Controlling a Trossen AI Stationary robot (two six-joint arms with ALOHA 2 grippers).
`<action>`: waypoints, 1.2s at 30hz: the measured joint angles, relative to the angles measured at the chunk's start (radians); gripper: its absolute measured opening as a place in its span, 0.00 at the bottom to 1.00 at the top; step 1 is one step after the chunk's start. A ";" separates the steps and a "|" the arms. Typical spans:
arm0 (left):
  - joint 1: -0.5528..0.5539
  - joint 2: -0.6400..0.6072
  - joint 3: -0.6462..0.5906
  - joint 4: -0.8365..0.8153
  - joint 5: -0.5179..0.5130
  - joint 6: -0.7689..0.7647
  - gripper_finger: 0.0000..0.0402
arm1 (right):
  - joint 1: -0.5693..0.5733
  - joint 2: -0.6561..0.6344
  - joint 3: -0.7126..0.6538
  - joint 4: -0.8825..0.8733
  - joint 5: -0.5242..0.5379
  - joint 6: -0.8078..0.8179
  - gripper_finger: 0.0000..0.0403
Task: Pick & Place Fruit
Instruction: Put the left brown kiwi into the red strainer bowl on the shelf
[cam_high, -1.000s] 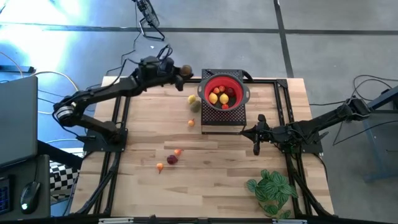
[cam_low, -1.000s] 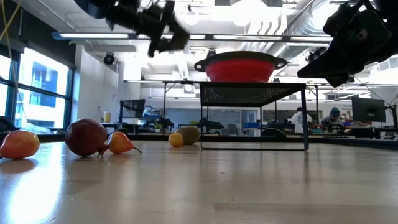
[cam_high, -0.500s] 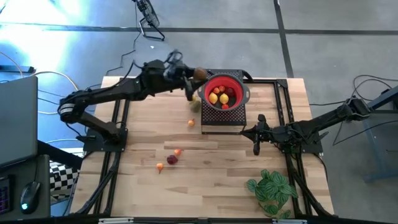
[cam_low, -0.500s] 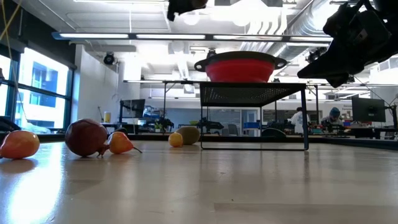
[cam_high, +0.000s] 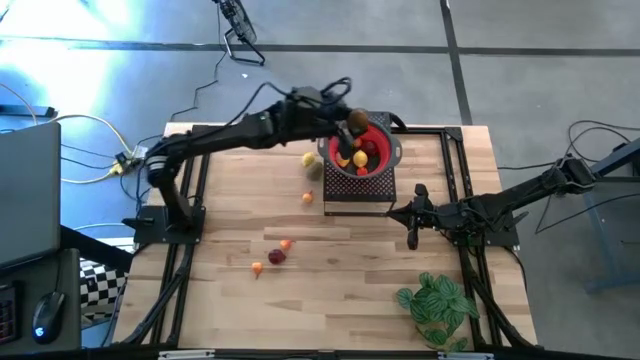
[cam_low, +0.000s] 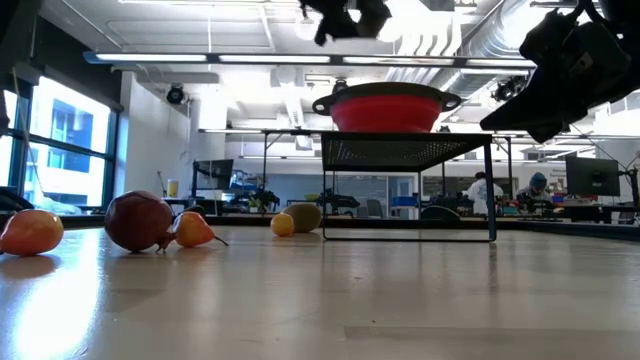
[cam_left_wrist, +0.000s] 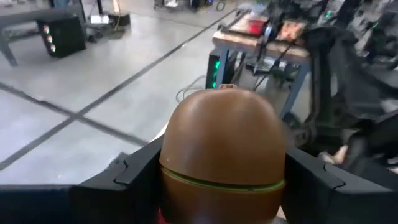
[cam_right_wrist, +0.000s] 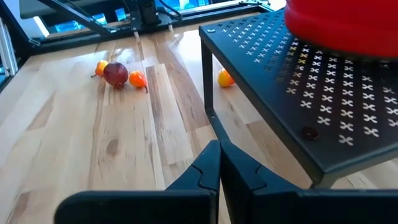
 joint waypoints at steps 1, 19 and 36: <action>0.000 0.018 0.009 -0.014 -0.001 0.002 0.60 | 0.000 0.000 0.000 0.002 0.000 0.000 0.00; 0.000 0.172 0.024 -0.126 -0.160 0.002 0.60 | 0.000 0.000 0.000 -0.005 0.000 0.002 0.00; -0.034 0.245 0.024 -0.131 -0.169 -0.006 0.60 | 0.000 0.000 0.000 -0.019 0.000 0.003 0.00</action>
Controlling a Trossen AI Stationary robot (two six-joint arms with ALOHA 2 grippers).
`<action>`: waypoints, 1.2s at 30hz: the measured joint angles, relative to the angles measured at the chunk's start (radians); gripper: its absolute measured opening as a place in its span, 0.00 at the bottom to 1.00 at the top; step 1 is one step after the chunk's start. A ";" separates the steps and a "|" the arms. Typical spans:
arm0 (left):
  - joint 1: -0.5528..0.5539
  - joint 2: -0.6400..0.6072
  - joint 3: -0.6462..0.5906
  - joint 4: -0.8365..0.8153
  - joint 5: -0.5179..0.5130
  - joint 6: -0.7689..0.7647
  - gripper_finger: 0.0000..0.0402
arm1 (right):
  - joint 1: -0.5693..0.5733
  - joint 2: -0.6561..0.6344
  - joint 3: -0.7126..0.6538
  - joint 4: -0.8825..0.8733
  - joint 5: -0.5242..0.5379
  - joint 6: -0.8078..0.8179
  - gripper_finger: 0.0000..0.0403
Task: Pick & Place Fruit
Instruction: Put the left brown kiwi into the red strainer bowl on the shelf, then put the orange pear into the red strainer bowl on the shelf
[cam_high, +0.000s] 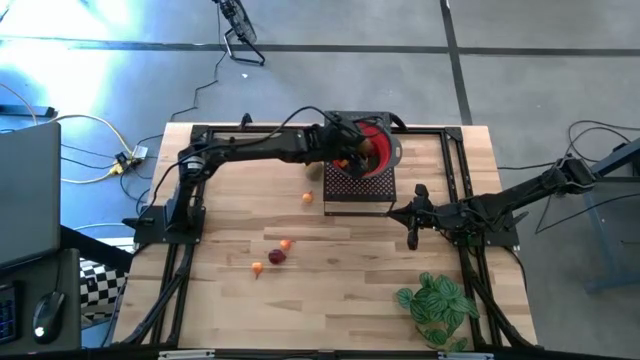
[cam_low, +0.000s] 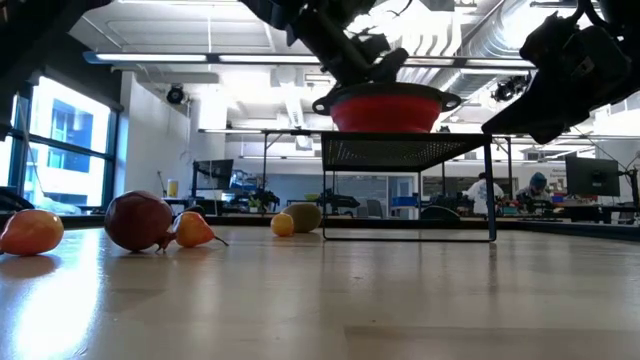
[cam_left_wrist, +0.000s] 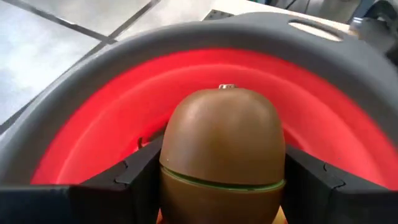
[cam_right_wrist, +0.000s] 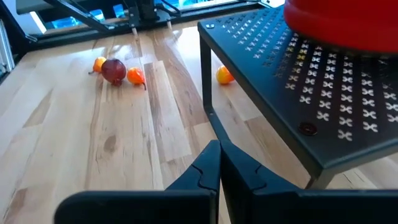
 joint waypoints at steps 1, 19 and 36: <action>0.001 0.005 0.000 0.005 -0.004 -0.002 0.60 | 0.000 0.000 0.000 -0.005 0.000 0.001 0.00; 0.002 0.007 0.000 0.044 -0.026 0.001 0.62 | 0.000 0.000 0.000 -0.005 0.000 0.002 0.00; 0.002 -0.001 0.000 0.115 -0.026 0.007 0.77 | 0.000 0.000 0.000 -0.005 0.000 0.003 0.00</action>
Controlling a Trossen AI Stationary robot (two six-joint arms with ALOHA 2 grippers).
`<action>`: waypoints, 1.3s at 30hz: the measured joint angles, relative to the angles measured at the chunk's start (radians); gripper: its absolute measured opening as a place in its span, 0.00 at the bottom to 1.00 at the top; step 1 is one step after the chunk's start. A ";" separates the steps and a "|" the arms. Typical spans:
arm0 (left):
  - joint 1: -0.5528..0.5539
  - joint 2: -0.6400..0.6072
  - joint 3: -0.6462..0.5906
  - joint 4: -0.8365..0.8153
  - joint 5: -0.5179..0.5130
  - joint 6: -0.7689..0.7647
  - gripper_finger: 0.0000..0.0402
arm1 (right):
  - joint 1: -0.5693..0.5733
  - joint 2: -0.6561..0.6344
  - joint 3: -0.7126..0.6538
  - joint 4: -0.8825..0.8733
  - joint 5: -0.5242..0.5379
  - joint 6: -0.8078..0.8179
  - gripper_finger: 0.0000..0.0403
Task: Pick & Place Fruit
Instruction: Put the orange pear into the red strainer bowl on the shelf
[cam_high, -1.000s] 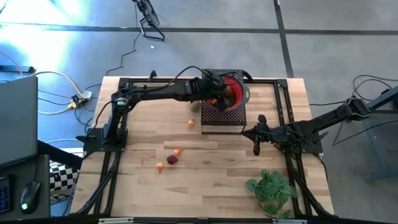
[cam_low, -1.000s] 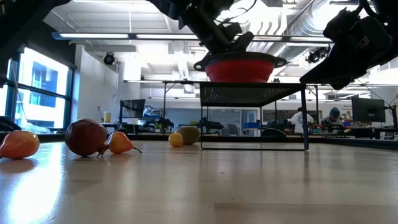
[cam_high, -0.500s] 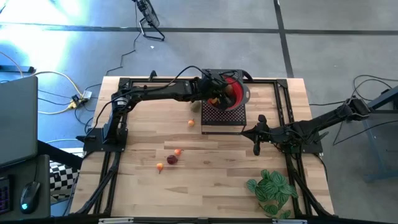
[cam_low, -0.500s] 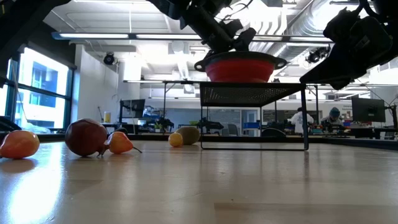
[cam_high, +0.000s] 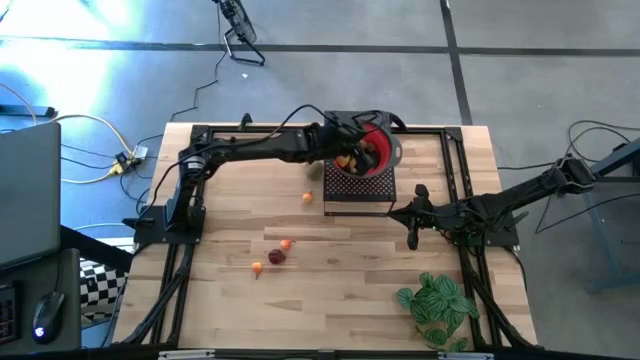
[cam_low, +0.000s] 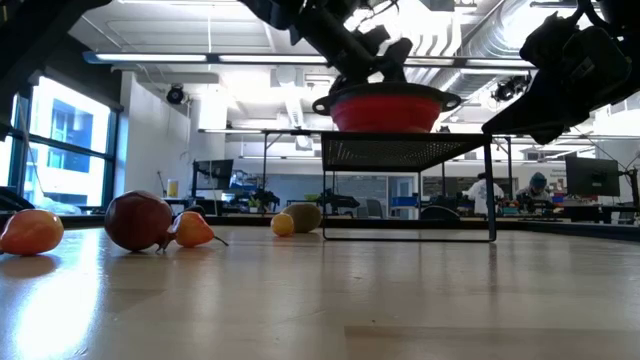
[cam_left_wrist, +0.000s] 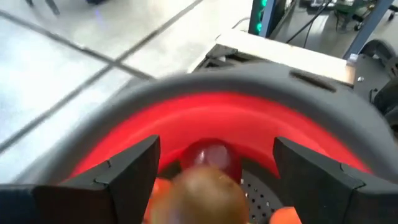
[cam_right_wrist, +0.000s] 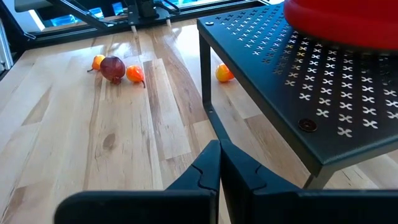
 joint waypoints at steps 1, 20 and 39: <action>0.000 -0.004 0.000 0.010 0.000 0.015 0.77 | 0.000 0.000 0.000 0.000 0.000 0.000 0.00; 0.000 -0.220 0.000 -0.174 -0.009 0.146 0.77 | 0.000 0.000 0.000 0.000 0.000 0.000 0.00; -0.073 -0.405 0.001 -0.556 -0.012 0.129 0.50 | 0.000 0.000 0.000 0.001 0.000 0.000 0.00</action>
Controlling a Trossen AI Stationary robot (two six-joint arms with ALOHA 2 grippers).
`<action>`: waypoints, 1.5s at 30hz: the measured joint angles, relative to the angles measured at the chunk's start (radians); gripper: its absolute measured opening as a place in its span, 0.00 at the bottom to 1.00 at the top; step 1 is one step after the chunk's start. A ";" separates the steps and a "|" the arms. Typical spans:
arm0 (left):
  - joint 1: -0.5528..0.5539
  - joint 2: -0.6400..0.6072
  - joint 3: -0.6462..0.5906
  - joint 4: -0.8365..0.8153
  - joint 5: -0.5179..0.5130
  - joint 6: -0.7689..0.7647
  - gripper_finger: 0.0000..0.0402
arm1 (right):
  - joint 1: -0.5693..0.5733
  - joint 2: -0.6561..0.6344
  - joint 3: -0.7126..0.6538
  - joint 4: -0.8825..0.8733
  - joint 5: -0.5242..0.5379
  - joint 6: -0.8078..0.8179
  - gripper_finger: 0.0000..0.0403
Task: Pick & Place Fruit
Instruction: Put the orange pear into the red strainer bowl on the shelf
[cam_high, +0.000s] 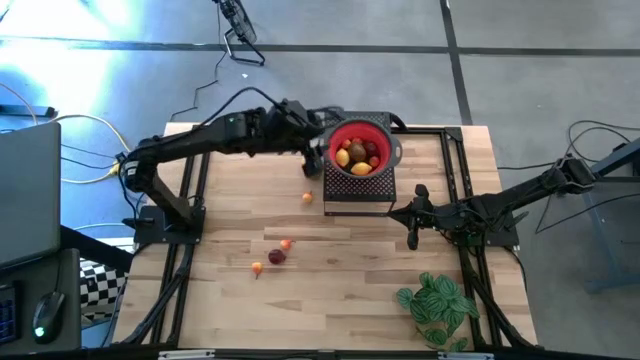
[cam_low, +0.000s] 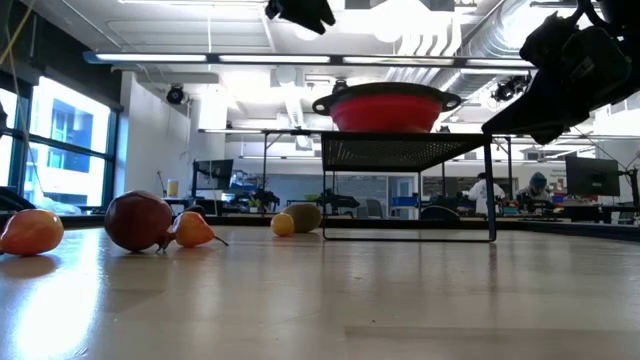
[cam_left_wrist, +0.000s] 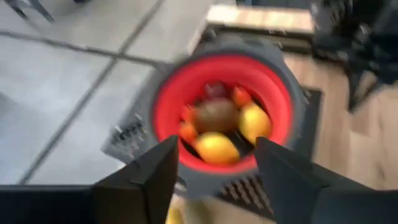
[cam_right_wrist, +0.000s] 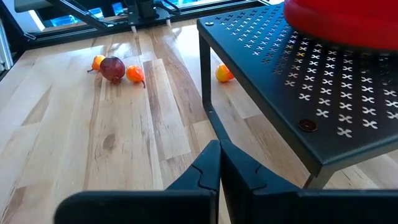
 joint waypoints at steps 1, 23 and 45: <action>-0.013 0.000 0.000 -0.027 0.002 -0.020 0.47 | 0.000 0.000 0.000 0.001 0.000 0.000 0.00; -0.445 0.002 -0.243 0.160 -0.165 -0.188 0.01 | 0.000 0.000 0.000 0.002 0.002 0.027 0.00; -0.444 0.003 -0.243 0.157 -0.122 -0.189 0.01 | 0.000 0.000 0.000 0.002 0.000 0.023 0.00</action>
